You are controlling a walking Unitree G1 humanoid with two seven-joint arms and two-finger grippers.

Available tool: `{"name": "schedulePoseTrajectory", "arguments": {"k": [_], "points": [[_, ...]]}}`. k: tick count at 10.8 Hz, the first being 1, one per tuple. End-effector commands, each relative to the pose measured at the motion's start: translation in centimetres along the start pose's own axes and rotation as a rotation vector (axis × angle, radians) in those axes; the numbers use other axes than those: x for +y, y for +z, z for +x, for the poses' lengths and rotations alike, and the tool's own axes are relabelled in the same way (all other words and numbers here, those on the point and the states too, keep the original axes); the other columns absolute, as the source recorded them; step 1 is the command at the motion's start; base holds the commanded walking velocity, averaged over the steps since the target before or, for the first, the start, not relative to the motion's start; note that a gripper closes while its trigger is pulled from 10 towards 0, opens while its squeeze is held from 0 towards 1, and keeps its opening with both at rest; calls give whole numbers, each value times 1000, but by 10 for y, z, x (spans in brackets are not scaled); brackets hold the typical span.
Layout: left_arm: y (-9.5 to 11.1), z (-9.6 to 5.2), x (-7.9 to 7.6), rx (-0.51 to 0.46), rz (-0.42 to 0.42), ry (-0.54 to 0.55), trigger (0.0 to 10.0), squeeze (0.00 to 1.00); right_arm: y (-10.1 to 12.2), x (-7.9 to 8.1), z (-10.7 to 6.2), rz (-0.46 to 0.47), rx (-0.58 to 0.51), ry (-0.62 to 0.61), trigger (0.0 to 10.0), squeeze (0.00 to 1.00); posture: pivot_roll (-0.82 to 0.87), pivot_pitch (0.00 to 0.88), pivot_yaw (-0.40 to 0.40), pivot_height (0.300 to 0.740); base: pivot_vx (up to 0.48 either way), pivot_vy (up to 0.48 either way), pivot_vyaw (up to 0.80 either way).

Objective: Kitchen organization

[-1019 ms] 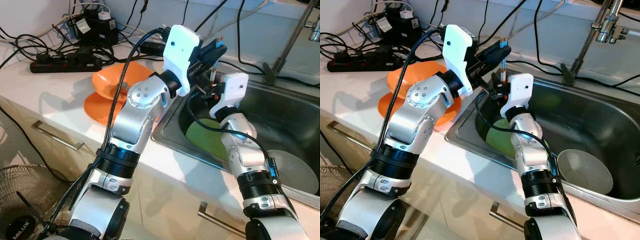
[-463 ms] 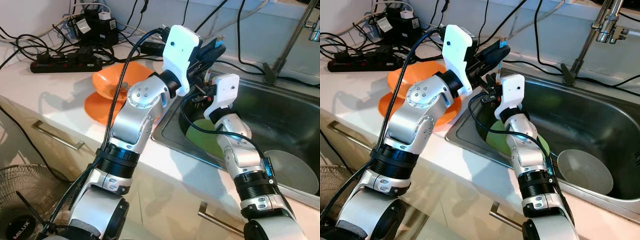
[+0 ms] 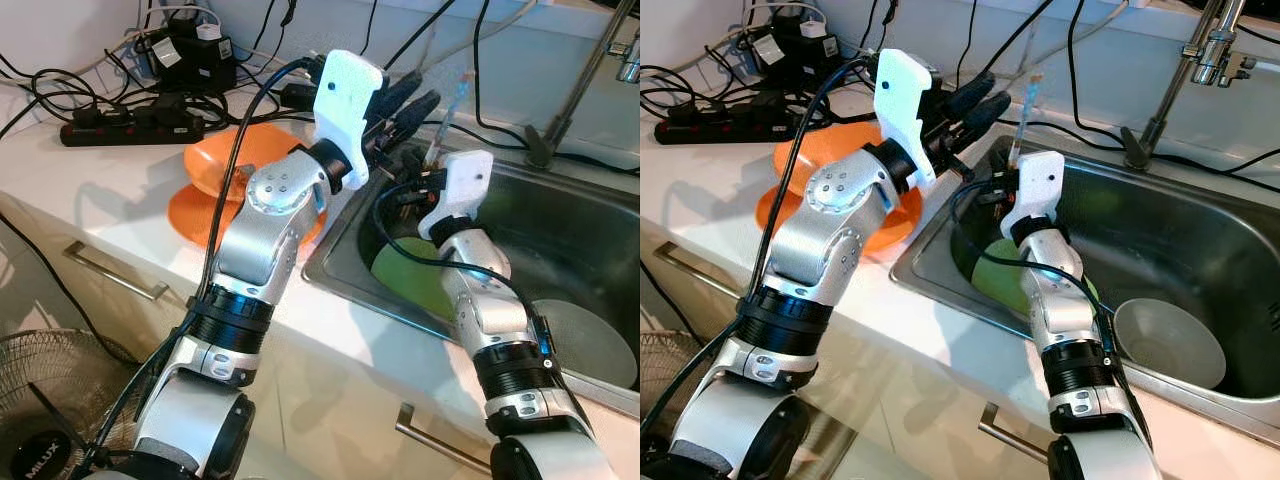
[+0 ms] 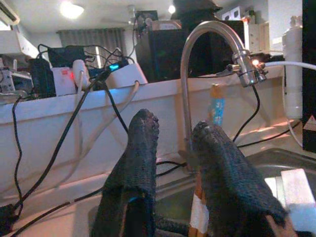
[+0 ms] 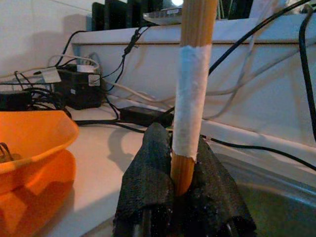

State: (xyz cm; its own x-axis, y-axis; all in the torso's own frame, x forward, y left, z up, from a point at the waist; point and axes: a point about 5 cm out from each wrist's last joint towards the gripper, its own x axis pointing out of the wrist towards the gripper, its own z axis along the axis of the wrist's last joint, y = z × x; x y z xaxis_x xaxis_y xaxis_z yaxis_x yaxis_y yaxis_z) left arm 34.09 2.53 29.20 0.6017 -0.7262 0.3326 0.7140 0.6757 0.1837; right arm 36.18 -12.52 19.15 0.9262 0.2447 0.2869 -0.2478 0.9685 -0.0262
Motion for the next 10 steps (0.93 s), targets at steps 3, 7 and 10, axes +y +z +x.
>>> {"name": "schedulePoseTrajectory", "arguments": {"k": [3, 7, 10], "points": [[3, -3, 6, -3, 0, 24, 10000, 1000, -2, -20, 6, -46, 46, -95, 10000, 0, 219, 0, -13, 740, 0, 0, 0], [-31, -28, -3, 156, -17, 8, 10000, 0, -18, -73, 6, -179, 242, -299, 10000, 0, 227, 0, -19, 740, 0, 0, 0], [-60, -54, -13, 331, -40, -21, 10000, 0, -35, -82, 1, -216, 370, -347, 10000, 0, 238, 0, -28, 740, 0, 0, 0]]}}
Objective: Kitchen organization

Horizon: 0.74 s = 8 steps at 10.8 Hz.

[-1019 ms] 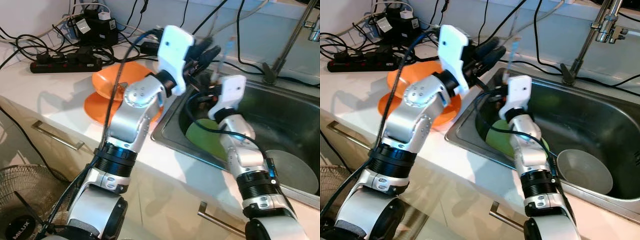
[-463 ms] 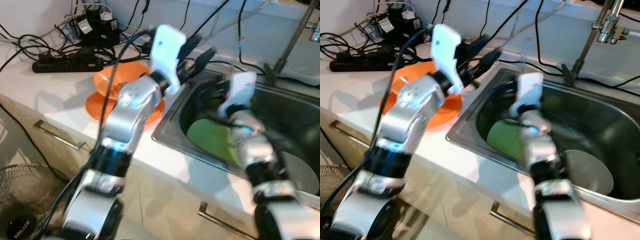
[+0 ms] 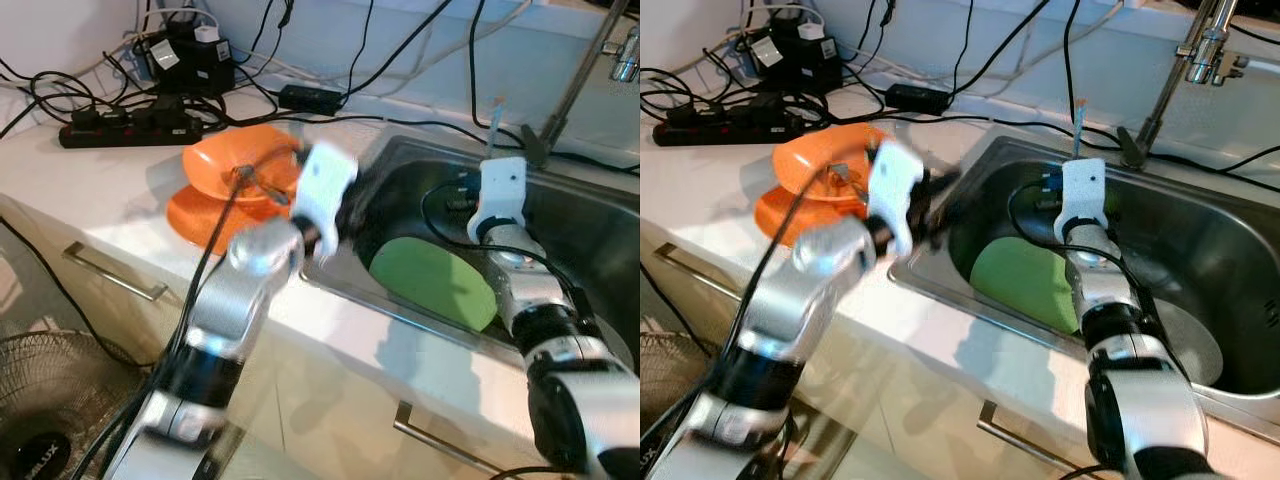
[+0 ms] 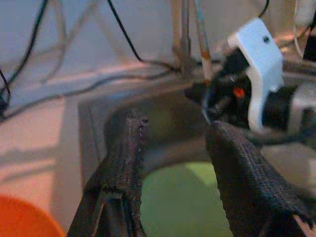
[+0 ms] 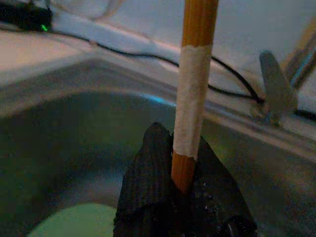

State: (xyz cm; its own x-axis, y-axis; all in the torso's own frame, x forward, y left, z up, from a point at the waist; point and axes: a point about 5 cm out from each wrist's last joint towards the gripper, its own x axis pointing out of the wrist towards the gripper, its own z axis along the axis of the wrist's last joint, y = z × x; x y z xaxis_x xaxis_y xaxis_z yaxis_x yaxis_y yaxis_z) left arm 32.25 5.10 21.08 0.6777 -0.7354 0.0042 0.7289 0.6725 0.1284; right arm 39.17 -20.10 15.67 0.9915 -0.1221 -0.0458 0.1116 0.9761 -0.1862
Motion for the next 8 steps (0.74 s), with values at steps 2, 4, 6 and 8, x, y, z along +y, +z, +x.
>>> {"name": "schedulePoseTrajectory", "arguments": {"k": [2, 4, 6, 8], "points": [[-3, -4, -4, 37, 7, -9, 10000, 0, -11, 2, 0, -33, 90, -16, 10000, 906, 233, 0, -22, 740, 0, 0, 0], [-5, -5, -6, 51, 4, -22, 10000, 0, -16, 7, -1, -37, 112, -11, 10000, 1000, 224, 0, -10, 740, 0, 0, 0], [-5, -6, -6, 58, 4, -25, 10000, 0, -20, 10, -2, -36, 122, -6, 10000, 1000, 225, 0, -8, 740, 0, 0, 0], [-2, -6, -3, 42, 24, 2, 10000, 0, -16, 12, -1, -23, 90, 2, 10000, 275, 229, 0, -8, 740, 0, 0, 0]]}}
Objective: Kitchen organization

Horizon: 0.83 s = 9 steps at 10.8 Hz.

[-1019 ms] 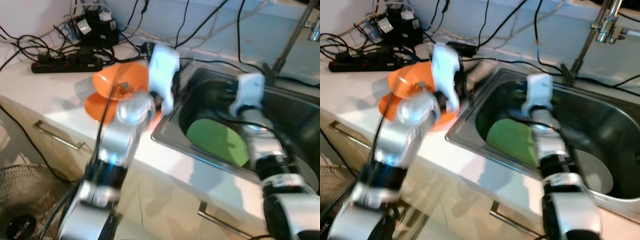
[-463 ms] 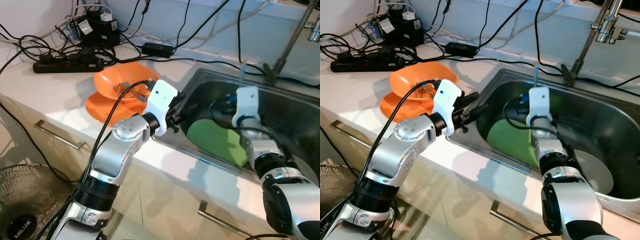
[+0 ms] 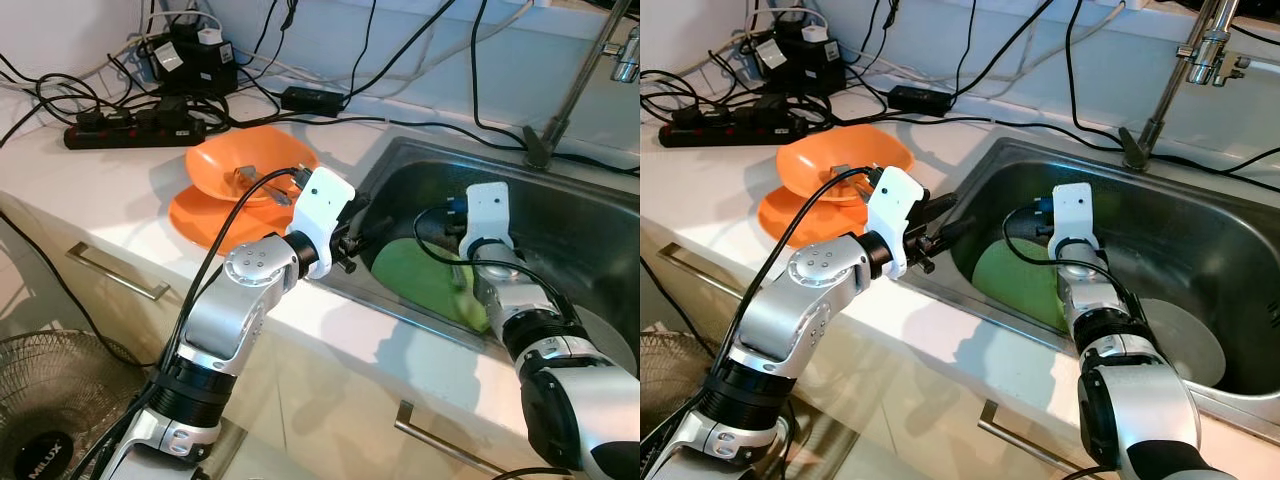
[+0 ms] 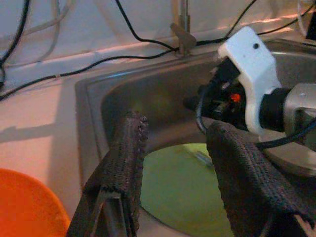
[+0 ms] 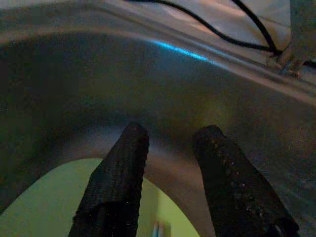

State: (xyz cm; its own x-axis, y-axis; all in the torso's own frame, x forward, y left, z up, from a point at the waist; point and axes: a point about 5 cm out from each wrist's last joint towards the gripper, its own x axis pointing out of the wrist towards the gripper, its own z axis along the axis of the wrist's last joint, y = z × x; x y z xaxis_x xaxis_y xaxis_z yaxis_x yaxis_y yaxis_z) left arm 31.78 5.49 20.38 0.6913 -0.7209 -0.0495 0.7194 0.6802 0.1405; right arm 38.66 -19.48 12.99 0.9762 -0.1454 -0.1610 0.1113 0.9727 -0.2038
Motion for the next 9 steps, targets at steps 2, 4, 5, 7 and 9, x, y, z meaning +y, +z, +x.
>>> {"name": "schedulePoseTrajectory", "arguments": {"k": [2, 4, 5, 7, 9], "points": [[21, -1, 11, -48, 216, 117, 10000, 0, 29, 10, 2, 47, -147, 49, 10000, 0, 243, 0, -14, 740, 0, 0, 0], [42, -6, 14, -43, 531, 171, 10000, 0, 46, 20, -1, 132, -257, 91, 10000, 0, 253, 0, -20, 740, 0, 0, 0], [41, -8, 12, -18, 607, 159, 10000, 0, 47, 22, -2, 146, -266, 98, 10000, 0, 253, 0, -21, 740, 0, 0, 0], [28, -16, 4, 91, 786, 91, 10000, 0, 43, 27, -4, 184, -271, 121, 10000, 0, 264, 0, -22, 740, 0, 0, 0], [13, -18, -6, 167, 846, 94, 10000, 0, 42, 28, -5, 191, -271, 128, 10000, 0, 267, 0, -31, 740, 0, 0, 0]]}}
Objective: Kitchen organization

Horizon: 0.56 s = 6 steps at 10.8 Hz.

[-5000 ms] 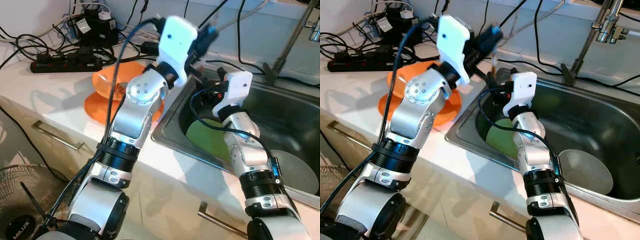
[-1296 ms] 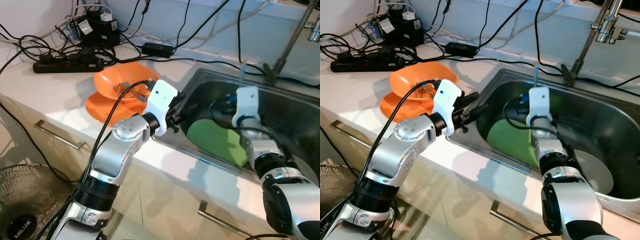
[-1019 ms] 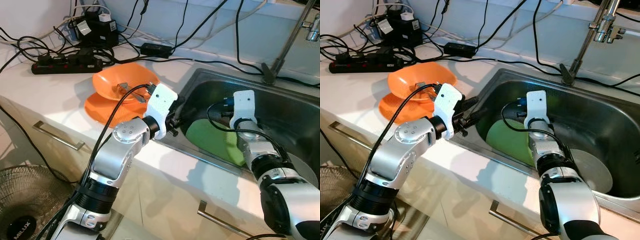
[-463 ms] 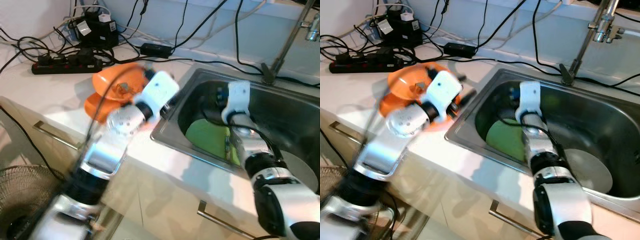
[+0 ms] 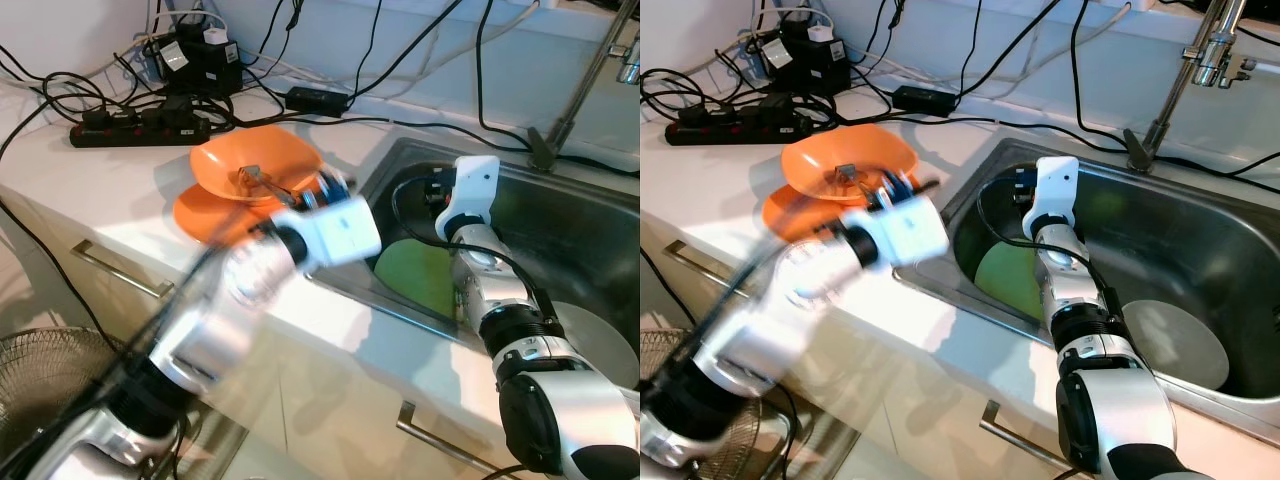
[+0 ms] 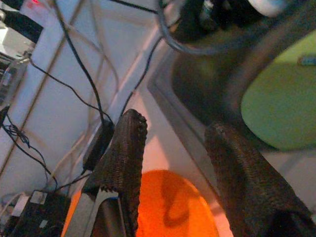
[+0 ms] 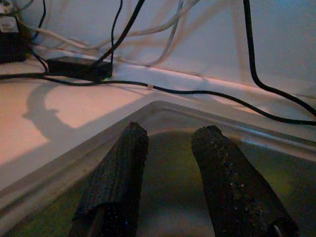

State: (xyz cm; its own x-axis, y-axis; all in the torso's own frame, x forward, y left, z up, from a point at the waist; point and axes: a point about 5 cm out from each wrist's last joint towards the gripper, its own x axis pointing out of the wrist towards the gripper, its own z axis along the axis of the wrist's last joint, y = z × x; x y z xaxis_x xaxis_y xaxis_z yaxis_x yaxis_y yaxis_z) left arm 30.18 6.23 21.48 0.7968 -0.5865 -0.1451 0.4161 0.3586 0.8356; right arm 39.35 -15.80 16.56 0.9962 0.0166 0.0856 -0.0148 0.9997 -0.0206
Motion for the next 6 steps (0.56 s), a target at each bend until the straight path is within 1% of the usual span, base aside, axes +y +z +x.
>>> {"name": "schedulePoseTrajectory", "arguments": {"k": [1, 4, 5, 6], "points": [[-3, 1, 0, 45, 31, 23, 10000, 0, 1, -2, 0, 12, -10, -7, 10000, 0, 262, 0, -39, 740, 0, 0, 0], [-17, -3, 4, 146, 78, 74, 10000, 0, 1, -7, -1, 9, -9, -13, 10000, 0, 263, 3, -46, 740, 0, 0, 0], [-17, -4, 5, 161, 76, 74, 10000, 0, 1, -7, -1, 10, -9, -11, 10000, 0, 264, 6, -49, 740, 0, 0, 0], [-15, -7, 7, 149, 67, 78, 10000, 0, 2, -6, -1, 10, -10, -11, 10000, 0, 265, 8, -50, 740, 0, 0, 0]]}}
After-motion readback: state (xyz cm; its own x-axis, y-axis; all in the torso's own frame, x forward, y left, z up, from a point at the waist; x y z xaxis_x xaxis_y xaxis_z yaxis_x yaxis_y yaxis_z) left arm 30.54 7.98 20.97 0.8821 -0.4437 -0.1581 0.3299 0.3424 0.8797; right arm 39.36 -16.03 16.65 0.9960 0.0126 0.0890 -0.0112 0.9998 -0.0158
